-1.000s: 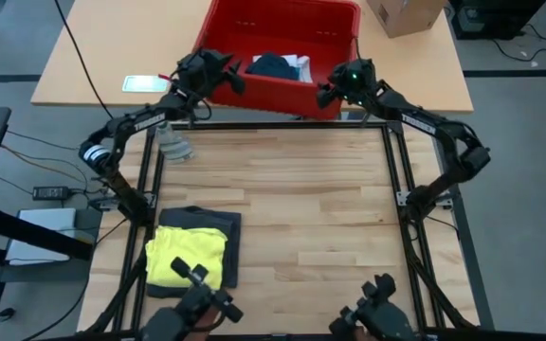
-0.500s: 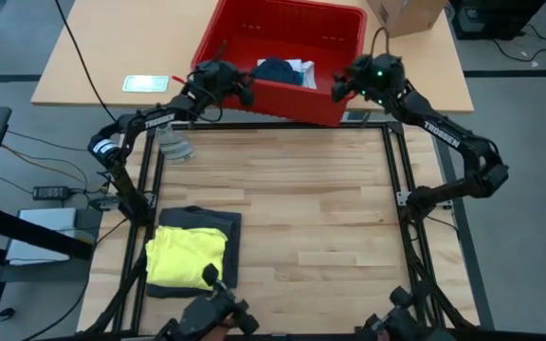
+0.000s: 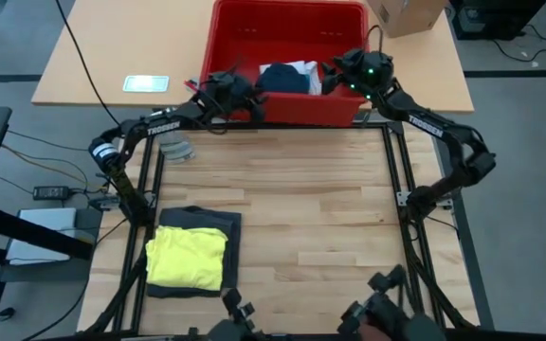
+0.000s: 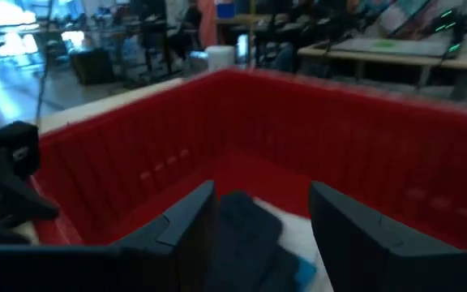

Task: Fold Laundry from Bin
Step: Fold the dark blue short

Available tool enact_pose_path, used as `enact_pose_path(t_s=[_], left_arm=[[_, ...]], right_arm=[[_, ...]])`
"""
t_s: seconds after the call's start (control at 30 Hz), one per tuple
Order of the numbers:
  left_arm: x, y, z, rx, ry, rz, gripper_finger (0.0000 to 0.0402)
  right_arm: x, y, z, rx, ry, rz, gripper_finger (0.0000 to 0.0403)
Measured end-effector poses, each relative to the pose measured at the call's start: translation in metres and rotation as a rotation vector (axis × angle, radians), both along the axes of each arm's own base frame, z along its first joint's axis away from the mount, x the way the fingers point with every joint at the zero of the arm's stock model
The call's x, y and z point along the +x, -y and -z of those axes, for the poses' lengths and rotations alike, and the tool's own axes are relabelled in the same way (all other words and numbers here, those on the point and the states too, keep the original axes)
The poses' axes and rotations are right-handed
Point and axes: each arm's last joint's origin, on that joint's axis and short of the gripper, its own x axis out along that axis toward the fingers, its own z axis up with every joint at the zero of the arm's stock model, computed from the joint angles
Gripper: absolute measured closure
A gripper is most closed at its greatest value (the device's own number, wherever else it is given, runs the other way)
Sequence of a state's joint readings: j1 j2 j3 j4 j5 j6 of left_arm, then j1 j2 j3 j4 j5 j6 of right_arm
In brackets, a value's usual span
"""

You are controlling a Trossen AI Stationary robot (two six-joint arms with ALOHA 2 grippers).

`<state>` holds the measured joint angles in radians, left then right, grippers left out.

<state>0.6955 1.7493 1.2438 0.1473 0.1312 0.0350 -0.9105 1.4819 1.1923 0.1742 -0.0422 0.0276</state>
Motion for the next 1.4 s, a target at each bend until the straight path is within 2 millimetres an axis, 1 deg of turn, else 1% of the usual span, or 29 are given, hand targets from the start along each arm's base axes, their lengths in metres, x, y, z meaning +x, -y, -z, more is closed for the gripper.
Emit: enact_pose_path(t_s=[0.1,0.23,0.47,0.6,0.8,0.97,1.13,1.2,1.27,1.33,1.4], left_arm=[[0.006,0.012,0.005,-0.039,-0.049,0.057,0.0258],[0.011,0.022,0.009,-0.05,-0.089,0.108,0.0258],[0.018,0.031,0.009,-0.053,-0.09,0.099,0.0258],[0.023,0.042,0.011,-0.077,-0.116,0.136,0.0258],[0.03,0.056,0.016,-0.099,-0.147,0.189,0.0258],[0.029,0.054,0.016,-0.074,-0.156,0.165,0.0258],[0.026,0.049,0.017,-0.079,-0.158,0.143,0.0258],[0.026,0.048,0.017,-0.077,-0.159,0.136,0.0258],[0.026,0.048,0.016,-0.072,-0.158,0.134,0.0258],[0.026,0.048,0.016,-0.068,-0.161,0.133,0.0258],[0.026,0.048,0.016,-0.065,-0.161,0.129,0.0258]], right_arm=[[0.008,0.008,0.011,0.025,0.017,-0.037,0.0202],[0.016,0.019,0.03,0.075,0.021,-0.027,0.0202],[0.022,0.047,0.08,0.176,-0.061,-0.021,0.0201],[0.022,0.058,0.104,0.279,-0.056,-0.036,0.019],[0.018,0.067,0.125,0.385,-0.05,-0.076,0.0168],[0.016,0.065,0.142,0.512,-0.091,-0.209,0.0165],[0.017,0.061,0.146,0.462,-0.202,-0.255,0.017],[0.016,0.061,0.146,0.436,-0.228,-0.252,0.0177],[0.016,0.062,0.146,0.419,-0.244,-0.248,0.0196],[0.016,0.062,0.146,0.41,-0.252,-0.255,0.023],[0.017,0.061,0.146,0.398,-0.261,-0.271,0.0281]])
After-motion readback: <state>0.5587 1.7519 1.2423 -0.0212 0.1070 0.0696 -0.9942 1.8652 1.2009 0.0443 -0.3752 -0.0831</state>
